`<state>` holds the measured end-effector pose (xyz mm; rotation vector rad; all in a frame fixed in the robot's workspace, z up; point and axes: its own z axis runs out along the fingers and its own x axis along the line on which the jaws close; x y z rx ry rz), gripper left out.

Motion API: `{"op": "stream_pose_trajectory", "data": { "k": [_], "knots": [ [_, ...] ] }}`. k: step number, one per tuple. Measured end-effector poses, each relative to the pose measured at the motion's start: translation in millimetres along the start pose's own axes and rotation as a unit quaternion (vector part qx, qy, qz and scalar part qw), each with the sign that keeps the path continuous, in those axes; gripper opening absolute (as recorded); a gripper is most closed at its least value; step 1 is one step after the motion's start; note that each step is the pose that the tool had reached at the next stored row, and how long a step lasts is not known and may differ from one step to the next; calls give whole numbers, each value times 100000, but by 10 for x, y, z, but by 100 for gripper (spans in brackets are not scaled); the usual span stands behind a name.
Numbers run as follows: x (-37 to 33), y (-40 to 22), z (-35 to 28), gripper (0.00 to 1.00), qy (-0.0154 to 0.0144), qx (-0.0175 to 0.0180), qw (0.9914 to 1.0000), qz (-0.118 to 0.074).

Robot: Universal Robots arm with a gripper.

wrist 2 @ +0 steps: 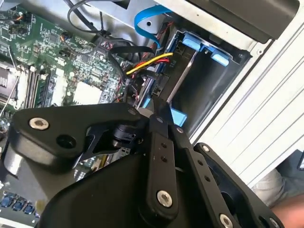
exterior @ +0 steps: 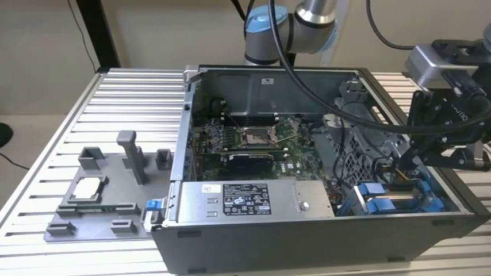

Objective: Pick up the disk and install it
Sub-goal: 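Insert the second disk wire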

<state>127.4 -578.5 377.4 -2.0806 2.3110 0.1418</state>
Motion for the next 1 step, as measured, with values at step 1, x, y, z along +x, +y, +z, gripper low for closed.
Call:
{"op": "stream_pose_trajectory", "data": {
  "k": [1],
  "knots": [
    [0, 0, 0, 0, 1, -1, 100000, 0]
  ]
}}
